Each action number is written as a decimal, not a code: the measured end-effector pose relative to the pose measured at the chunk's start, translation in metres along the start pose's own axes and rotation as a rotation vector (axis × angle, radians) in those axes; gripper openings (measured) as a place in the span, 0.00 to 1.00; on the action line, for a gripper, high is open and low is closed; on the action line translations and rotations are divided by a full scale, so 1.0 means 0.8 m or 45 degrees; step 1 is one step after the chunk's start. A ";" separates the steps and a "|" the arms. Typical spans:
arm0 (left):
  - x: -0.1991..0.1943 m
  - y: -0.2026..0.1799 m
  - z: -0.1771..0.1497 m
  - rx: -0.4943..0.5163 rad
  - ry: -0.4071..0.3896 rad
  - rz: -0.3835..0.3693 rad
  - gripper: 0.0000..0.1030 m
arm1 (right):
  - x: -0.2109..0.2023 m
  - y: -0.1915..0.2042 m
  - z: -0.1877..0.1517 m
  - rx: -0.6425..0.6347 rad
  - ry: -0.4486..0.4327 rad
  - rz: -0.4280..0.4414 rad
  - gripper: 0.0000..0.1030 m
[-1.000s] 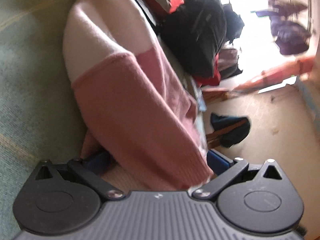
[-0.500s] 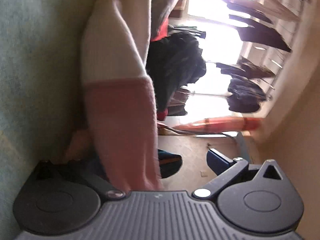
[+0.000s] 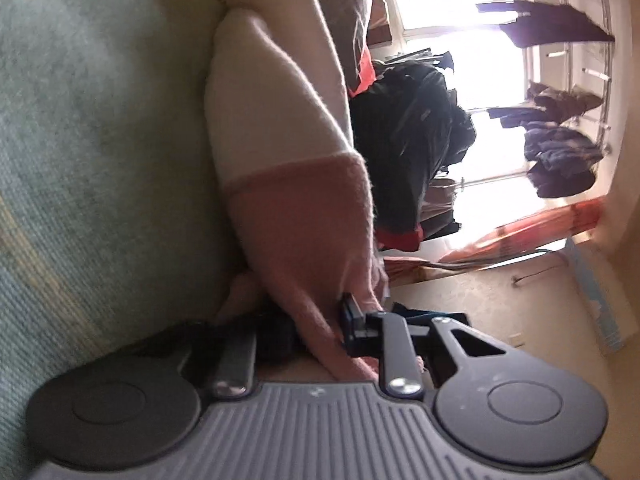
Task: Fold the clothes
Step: 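Grasp the pink sleeve cuff with the left gripper, then fold the pink sleeve across the sweater body with the left gripper and release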
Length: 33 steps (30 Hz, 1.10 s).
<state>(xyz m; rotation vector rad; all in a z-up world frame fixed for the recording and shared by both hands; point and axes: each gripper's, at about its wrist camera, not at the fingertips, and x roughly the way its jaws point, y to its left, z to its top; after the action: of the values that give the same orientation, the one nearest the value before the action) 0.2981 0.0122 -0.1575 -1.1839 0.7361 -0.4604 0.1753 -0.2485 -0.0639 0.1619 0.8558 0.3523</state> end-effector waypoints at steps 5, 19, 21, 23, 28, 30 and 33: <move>-0.041 -0.054 -0.009 0.122 -0.026 0.050 0.36 | -0.006 -0.008 -0.002 0.017 -0.012 -0.001 1.00; -0.092 -0.060 0.007 0.182 -0.105 0.082 0.26 | -0.019 -0.007 -0.003 0.016 -0.042 0.013 1.00; -0.111 -0.061 0.007 0.195 -0.126 0.068 0.26 | -0.019 -0.008 -0.003 0.017 -0.045 0.016 1.00; -0.123 -0.065 0.007 0.212 -0.139 0.051 0.26 | -0.018 -0.007 -0.004 0.018 -0.042 0.020 1.00; -0.117 -0.049 0.010 0.171 -0.087 0.030 0.38 | -0.015 -0.002 -0.008 0.013 -0.030 0.028 1.00; -0.099 -0.028 0.009 0.115 -0.042 0.061 0.45 | -0.015 -0.003 -0.010 0.019 -0.028 0.028 1.00; -0.075 0.000 0.009 0.062 0.023 0.099 0.45 | -0.016 -0.004 -0.012 0.026 -0.026 0.025 1.00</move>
<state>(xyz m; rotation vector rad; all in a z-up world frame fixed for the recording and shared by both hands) 0.2625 0.0573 -0.1397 -1.1027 0.7793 -0.4223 0.1616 -0.2564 -0.0620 0.1925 0.8384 0.3597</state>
